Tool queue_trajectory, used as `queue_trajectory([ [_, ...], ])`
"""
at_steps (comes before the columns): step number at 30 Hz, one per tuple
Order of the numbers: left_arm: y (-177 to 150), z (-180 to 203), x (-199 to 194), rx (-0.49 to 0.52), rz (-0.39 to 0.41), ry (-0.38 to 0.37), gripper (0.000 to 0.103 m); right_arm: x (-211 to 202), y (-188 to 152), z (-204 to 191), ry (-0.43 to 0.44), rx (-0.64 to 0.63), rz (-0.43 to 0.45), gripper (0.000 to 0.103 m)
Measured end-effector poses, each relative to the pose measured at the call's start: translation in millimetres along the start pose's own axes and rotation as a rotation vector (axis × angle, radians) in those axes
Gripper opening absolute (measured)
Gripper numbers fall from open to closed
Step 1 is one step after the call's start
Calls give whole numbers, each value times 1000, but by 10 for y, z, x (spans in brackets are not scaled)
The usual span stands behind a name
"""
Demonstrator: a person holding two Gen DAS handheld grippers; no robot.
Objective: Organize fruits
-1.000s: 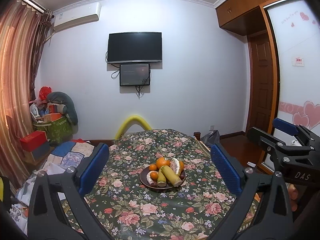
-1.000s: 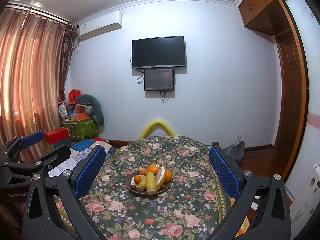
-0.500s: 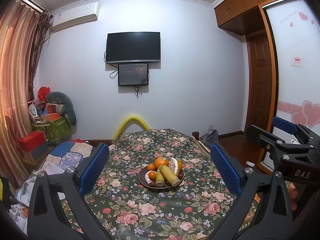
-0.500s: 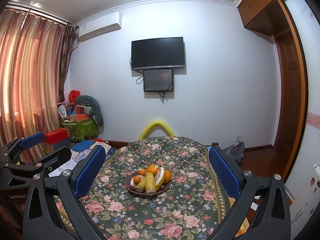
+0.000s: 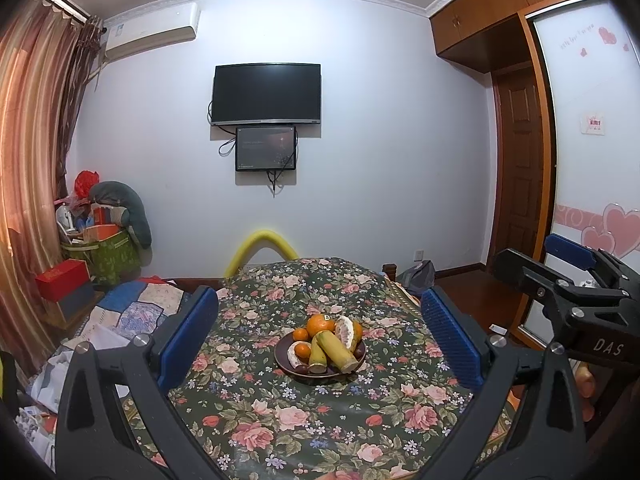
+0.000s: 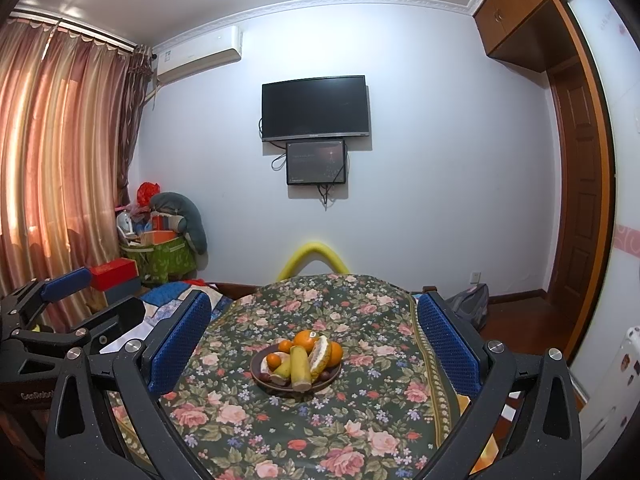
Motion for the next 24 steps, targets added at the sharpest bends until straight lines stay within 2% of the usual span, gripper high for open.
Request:
queue_trajectory([
  [24,-41,-48,44,-16,-16,-6,103,4,48,16,-9,7,0,103],
])
Point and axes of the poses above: each gripper's, at about its wrist camera, not at the fingertips, and x roughly the way its jaws point, z to its right, y to its top, the point moved 9 cm from there along x, roughly the way its jaws point, and after that the axes turned 1 degree about y, right-handed, at the moved point
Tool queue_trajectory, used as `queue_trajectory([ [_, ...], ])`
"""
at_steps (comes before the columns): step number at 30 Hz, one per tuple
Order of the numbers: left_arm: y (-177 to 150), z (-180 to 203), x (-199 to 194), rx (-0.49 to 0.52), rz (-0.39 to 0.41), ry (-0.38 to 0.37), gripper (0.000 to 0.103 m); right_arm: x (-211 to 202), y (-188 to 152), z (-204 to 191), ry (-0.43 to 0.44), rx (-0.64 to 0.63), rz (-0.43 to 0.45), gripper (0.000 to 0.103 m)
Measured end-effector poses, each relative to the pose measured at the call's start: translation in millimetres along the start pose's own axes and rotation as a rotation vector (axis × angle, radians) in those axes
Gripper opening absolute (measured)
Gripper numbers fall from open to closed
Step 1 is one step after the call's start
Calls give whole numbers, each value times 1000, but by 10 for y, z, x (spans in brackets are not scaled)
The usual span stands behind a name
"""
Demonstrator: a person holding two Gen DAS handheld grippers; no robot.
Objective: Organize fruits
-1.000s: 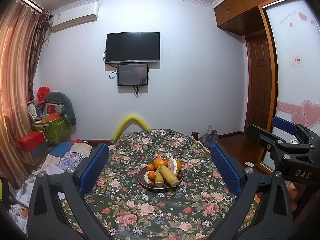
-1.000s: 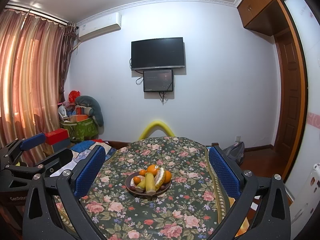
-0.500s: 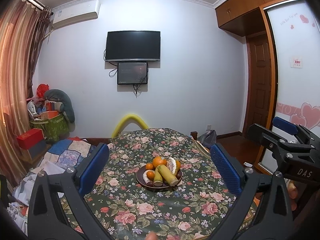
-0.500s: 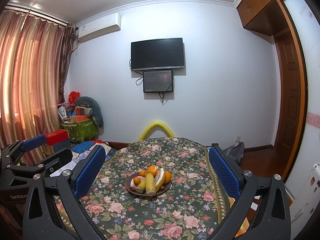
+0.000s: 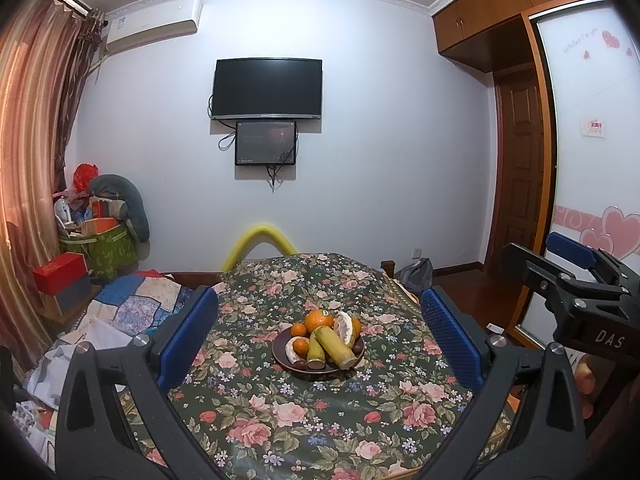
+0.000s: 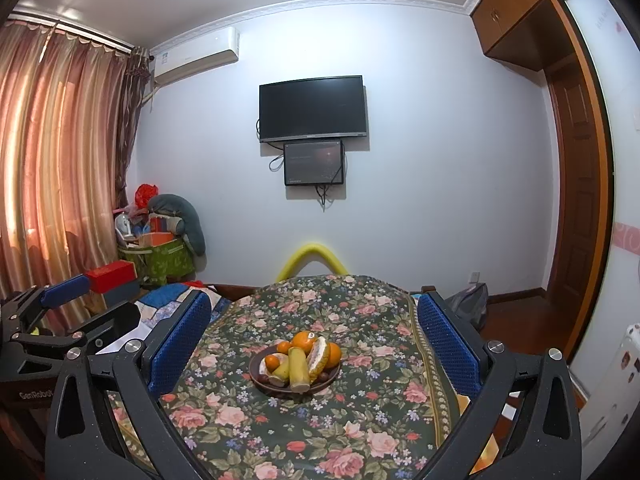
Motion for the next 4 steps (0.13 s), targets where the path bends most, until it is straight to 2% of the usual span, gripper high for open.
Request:
queue_trajectory([
  [4,-7,-13,20,-8,-6,-5,103,5,-2,1,1,2,-2,103],
])
Point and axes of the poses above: each gripper's, at about its wrist camera, not at the fingertips, and x roughly the way its jaws point, z to its right, y to its top, the point moved 9 cm from there along x, roughly the way its jaws point, and after that the axes turned 1 degree about y, right-handed, at the moved point
